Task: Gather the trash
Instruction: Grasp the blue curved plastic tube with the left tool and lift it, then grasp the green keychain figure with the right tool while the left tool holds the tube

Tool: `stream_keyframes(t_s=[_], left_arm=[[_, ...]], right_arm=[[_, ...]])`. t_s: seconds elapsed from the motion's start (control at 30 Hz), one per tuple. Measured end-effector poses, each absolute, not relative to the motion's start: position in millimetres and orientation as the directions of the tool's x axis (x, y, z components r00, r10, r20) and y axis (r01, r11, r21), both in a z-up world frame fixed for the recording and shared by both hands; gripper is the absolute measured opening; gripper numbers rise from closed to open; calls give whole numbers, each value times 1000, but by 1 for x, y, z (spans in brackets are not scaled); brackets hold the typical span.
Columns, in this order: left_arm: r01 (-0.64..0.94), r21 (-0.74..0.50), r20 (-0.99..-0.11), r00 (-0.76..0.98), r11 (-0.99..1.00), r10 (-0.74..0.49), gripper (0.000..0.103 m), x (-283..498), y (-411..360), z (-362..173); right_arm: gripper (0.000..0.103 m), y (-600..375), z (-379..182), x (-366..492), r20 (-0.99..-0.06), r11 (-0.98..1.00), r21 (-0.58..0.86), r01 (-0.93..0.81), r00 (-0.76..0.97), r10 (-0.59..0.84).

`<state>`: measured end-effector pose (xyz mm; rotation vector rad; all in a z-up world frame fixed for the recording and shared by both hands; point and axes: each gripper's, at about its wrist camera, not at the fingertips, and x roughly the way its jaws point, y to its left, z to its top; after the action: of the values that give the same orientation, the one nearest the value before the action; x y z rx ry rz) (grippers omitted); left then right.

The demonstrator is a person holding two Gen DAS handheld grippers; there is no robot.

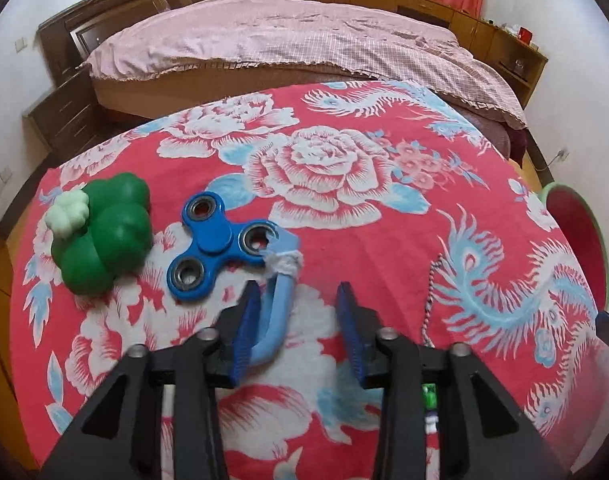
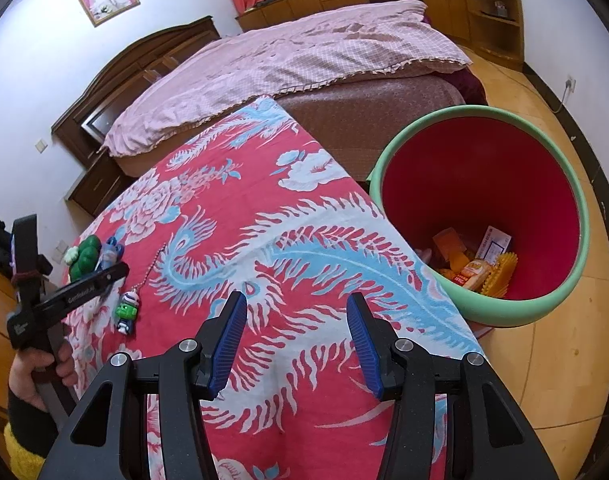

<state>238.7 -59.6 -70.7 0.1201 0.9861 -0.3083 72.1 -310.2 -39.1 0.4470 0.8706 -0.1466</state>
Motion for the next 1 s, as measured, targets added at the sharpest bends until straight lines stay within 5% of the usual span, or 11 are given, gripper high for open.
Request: stream_keyframes(t_s=[0.1, 0.47, 1.0], left_arm=[[320, -47, -834, 509, 946, -213, 11, 232, -60, -70], [218, -182, -799, 535, 959, -273, 10, 207, -29, -57], [21, -249, -757, 619, 968, -209, 10, 159, 32, -47]], right_arm=[[53, -306, -38, 74, -764, 904, 317, 287, 642, 64], [53, -274, -34, 92, -756, 932, 302, 201, 646, 106], [53, -172, -46, 133, -774, 967, 252, -33, 593, 222]])
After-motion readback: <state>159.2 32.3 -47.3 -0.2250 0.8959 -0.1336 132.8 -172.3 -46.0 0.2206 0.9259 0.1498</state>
